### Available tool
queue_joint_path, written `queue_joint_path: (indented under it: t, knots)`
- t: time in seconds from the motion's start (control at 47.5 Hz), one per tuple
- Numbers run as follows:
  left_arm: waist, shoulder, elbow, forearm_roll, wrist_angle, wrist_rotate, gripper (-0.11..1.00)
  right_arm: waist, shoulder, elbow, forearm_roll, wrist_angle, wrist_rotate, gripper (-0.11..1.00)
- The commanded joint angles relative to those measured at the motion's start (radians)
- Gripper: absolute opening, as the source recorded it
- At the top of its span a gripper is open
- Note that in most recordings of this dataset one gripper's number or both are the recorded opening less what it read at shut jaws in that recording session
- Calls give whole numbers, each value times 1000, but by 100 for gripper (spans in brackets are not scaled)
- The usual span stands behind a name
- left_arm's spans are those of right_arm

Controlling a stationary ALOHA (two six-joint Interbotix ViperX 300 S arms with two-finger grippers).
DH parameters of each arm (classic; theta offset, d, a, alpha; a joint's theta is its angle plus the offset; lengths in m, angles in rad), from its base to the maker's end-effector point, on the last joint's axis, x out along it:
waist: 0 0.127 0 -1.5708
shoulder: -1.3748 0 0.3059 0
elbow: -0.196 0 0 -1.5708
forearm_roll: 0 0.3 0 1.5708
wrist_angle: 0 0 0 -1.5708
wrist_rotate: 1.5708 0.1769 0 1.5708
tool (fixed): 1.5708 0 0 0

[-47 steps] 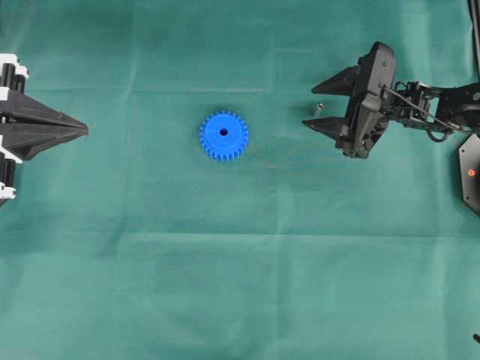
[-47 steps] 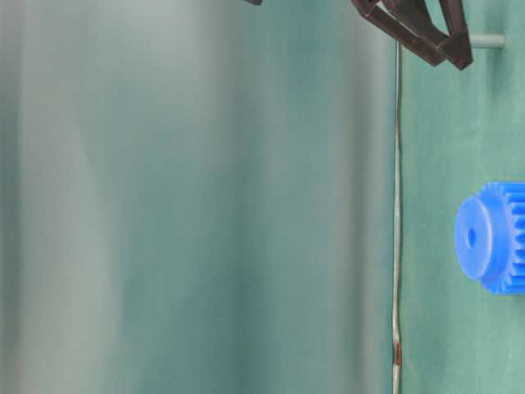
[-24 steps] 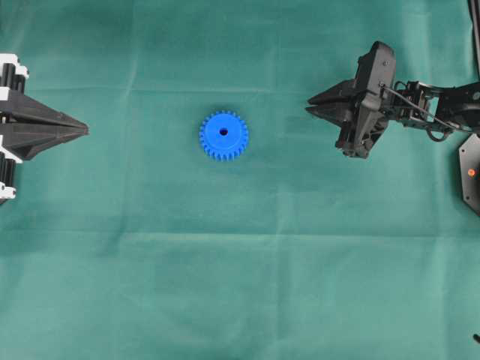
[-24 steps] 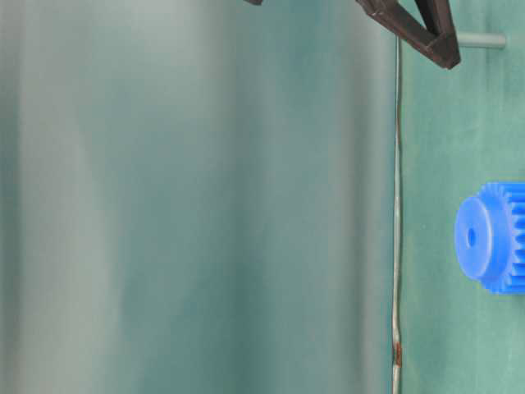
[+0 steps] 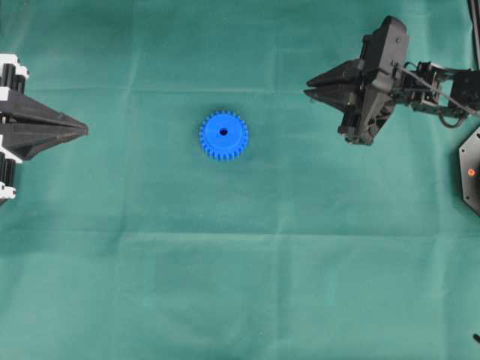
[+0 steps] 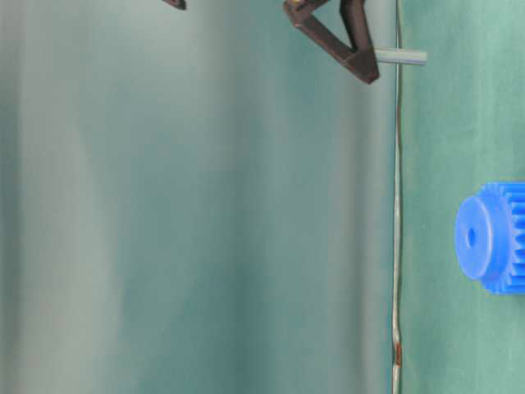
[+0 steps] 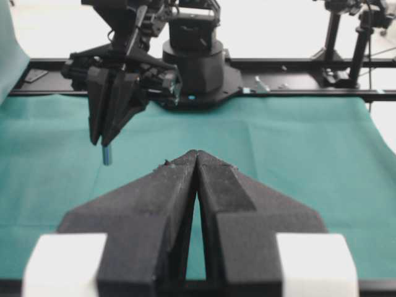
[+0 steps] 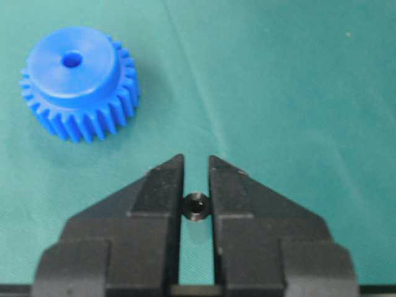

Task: Insert the shaft placed at a random location into the center hole of the medium gear at another random location.
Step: 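Carry the shaft left with the right gripper over the blue gear's hole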

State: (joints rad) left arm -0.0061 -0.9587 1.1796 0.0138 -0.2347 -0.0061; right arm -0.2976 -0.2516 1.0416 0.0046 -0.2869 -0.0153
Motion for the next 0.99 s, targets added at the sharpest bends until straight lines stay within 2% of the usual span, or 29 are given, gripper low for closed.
queue_joint_path:
  t: [0.0, 0.274, 0.442, 0.59, 0.969]
  knots:
    - [0, 8, -21, 3, -5, -2, 0, -5, -15, -23, 2, 9, -5, 11]
    - [0, 8, -23, 5, -2, -2, 0, -5, -9, -28, 2, 5, 0, 11]
    - [-2, 8, -21, 3, 0, -2, 0, 18, 29, -64, 3, -3, 5, 11]
    - [-2, 8, -23, 3, 2, -2, 0, 54, 89, -130, 3, -11, 8, 11]
    - [-2, 8, -23, 3, 2, -9, 0, 160, 276, -385, 2, 14, 6, 11]
